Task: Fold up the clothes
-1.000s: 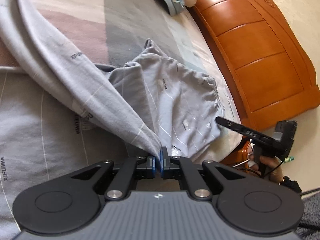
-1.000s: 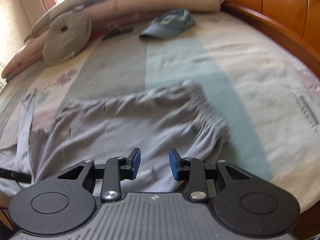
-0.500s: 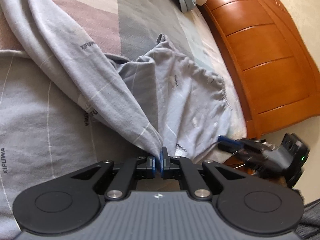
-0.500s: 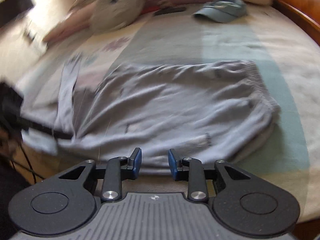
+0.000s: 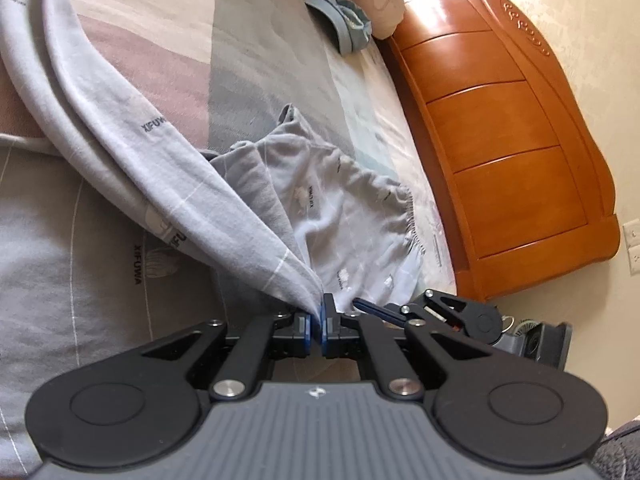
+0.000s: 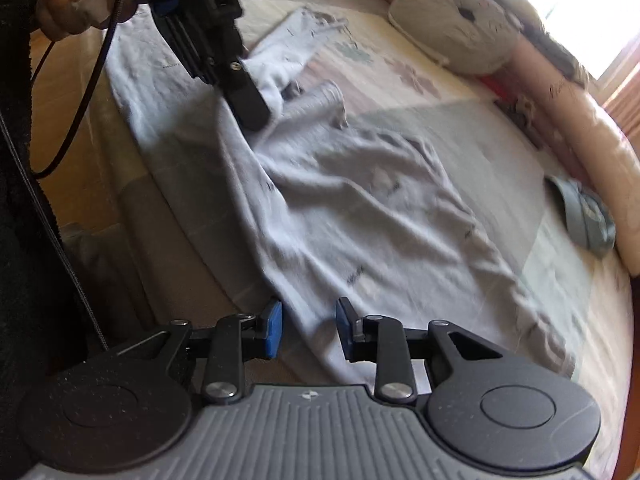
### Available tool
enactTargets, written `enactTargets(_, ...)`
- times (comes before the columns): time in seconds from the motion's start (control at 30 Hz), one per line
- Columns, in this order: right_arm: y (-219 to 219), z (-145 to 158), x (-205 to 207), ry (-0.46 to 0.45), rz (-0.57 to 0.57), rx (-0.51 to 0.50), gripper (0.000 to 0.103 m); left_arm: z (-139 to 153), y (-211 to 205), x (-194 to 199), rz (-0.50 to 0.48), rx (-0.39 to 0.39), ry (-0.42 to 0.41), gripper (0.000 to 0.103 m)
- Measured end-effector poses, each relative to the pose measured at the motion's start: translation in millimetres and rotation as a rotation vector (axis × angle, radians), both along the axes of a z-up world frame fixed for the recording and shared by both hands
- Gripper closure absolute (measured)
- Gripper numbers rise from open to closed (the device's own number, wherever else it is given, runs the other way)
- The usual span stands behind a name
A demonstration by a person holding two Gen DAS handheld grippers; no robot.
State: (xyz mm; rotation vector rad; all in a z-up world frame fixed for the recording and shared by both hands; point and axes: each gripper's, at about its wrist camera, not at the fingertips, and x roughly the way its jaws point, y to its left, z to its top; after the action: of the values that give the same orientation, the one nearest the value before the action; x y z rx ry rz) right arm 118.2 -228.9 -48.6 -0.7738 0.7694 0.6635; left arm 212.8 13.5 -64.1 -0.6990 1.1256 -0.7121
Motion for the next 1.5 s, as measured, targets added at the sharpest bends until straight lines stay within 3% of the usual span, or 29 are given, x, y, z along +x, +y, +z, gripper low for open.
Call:
enactTargets(0.1,5.1,-4.3,-7.1,-0.061,0.039,-0.080,0.078,0.1,1.9,-2.1,0.003,-0.001,-0.004,0.100)
enactTargets(0.23,2.7,-10.1,-12.3,-0.113,0.054,-0.165,0.099,-1.1,2.5,-4.0,0.000,0.007,-0.007,0.100)
enactTargets(0.7,-8.9,-4.6,-9.0,-0.031,0.054,-0.139,0.099,-14.7,-9.4,-10.6,-0.071,0.098,0.004,0.100)
enactTargets(0.9,-16.1,-2.7,-4.6,0.036,-0.006,-0.061,0.099,-27.1,-15.5,-15.1,-0.127,0.117,0.049,0.100)
enactTargets(1.13,-33.7,9.1,-5.2,0.149,-0.105,0.030,0.099,-21.6,-3.5,-20.2,-0.139,0.109,0.076,0.098)
enactTargets(1.33,-70.1,32.0,11.6,0.124,-0.352,0.238,0.093,-2.9,17.9,-26.3,-0.168,0.185,0.068,0.096)
enactTargets(1.4,-79.0,28.9,23.9,0.117,-0.446,0.318,0.092,4.7,25.4,-26.3,-0.167,0.232,0.046,0.096)
enactTargets(1.5,-88.3,10.6,36.6,0.178,-0.552,0.366,0.091,19.7,29.0,-19.5,-0.166,0.293,-0.020,0.095)
